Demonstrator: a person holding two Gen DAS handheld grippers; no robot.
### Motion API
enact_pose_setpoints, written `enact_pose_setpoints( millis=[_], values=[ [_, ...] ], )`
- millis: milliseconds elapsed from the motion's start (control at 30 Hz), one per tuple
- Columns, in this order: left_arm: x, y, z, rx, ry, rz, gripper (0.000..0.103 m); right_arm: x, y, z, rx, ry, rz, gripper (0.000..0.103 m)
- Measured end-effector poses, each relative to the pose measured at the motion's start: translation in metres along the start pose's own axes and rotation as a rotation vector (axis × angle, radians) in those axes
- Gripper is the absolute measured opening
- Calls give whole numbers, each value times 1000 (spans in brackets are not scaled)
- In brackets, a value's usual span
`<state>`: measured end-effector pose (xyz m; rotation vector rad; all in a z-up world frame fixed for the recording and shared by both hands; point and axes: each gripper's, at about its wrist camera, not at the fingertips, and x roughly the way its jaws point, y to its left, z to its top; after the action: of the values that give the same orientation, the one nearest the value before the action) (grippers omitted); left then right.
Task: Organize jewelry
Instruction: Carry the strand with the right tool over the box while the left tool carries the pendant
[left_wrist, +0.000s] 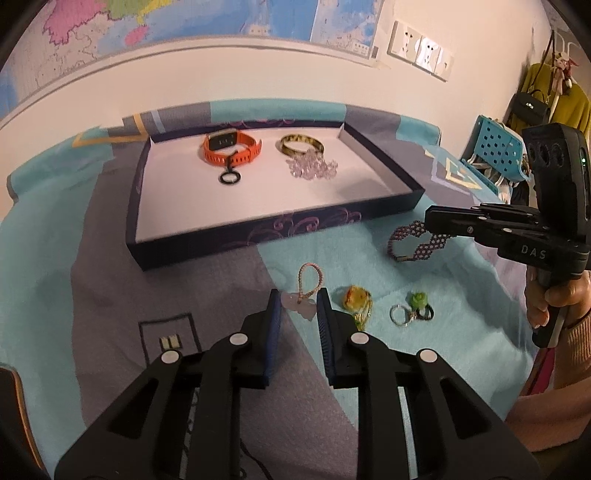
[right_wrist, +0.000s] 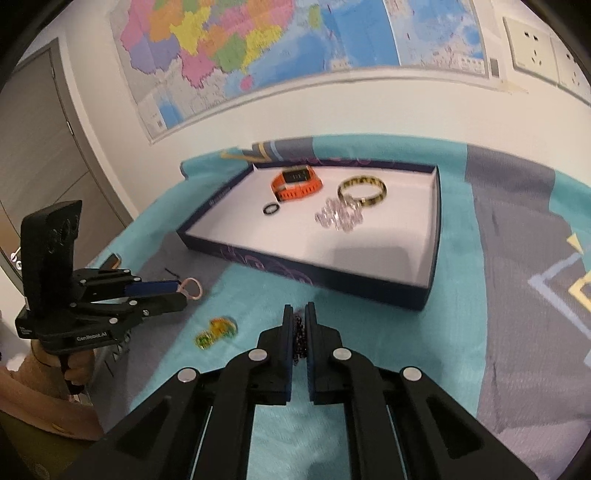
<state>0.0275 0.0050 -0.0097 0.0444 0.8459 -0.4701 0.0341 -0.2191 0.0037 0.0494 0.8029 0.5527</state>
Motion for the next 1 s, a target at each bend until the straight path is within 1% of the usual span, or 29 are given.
enact_pose_setpoints(
  millis=[200, 400, 667, 1000],
  values=[
    [-7, 5, 20, 14, -43, 21, 20, -6, 2, 19, -22, -40, 4, 5],
    [-4, 12, 41, 22, -67, 37, 20, -4, 2, 39, -43, -67, 9, 5],
    [11, 22, 61, 17, -63, 47, 20, 7, -1, 66, -48, -89, 22, 5],
    [33, 29, 74, 12, -39, 54, 20, 30, -3, 83, -54, -69, 31, 5]
  ],
)
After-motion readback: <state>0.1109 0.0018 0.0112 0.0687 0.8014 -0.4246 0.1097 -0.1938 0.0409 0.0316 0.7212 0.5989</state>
